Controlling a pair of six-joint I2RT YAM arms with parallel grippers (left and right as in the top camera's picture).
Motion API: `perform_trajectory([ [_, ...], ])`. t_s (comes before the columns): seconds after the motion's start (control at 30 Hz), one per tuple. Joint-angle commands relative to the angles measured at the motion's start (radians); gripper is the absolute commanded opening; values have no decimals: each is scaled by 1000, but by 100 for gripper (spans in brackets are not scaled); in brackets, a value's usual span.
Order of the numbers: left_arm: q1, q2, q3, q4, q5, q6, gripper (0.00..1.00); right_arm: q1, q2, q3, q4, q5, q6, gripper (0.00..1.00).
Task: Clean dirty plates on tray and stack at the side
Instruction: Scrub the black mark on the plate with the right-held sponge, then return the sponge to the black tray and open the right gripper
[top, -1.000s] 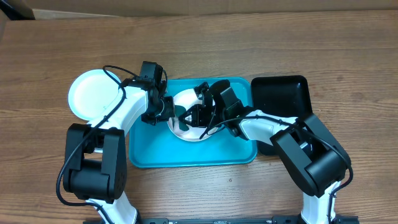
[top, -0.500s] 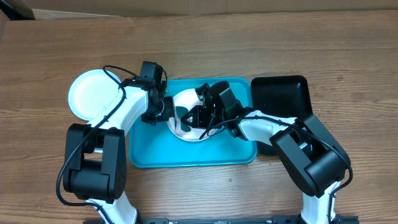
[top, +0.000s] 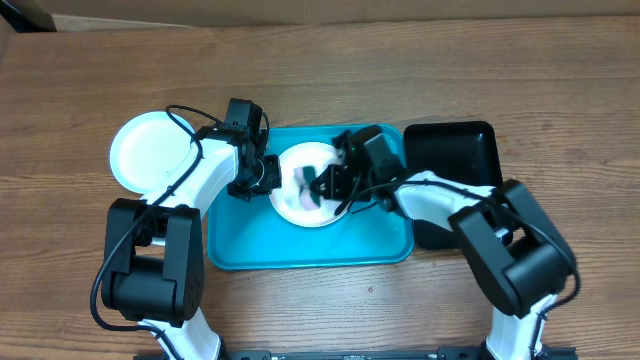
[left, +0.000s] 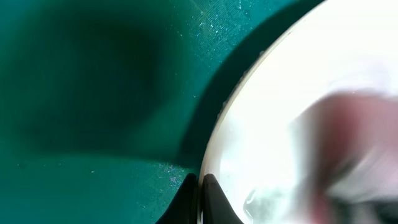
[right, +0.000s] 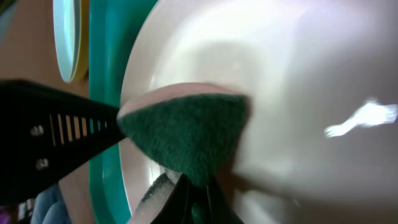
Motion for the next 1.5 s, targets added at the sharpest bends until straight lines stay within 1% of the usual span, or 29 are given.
perform_trajectory([
  [0.0,-4,20,-4,0,5,1,4,-34,-86,0,-12,30,-37,4],
  [0.17,-4,20,-4,-1,4,1,4,-48,-161,3,-13,-60,-63,4],
  [0.27,-4,20,-4,-2,3,1,4,-64,-208,3,-45,-117,-63,4],
  [0.33,-4,20,-4,-2,3,1,4,-82,-237,3,-105,-119,-77,4],
  [0.43,-4,20,-4,-2,3,1,5,-125,-272,3,-212,-114,-154,4],
  [0.6,-4,20,-4,-1,3,1,5,-250,-321,7,-390,-89,-243,4],
  [0.7,-4,20,-4,-1,4,1,5,-344,-343,15,-496,-31,-272,4],
  [0.8,-4,20,-4,-1,4,1,5,-419,-349,16,-566,39,-301,4],
  [0.9,-4,20,-4,1,4,1,5,-463,-349,16,-638,182,-313,4],
  [1.03,-4,20,-4,3,4,1,5,-475,-349,16,-685,383,-313,4],
  [1.23,-4,20,-4,3,4,0,5,-473,-349,13,-704,598,-313,4],
  [1.47,-5,20,-4,4,5,0,5,-473,-347,13,-754,611,-320,4],
])
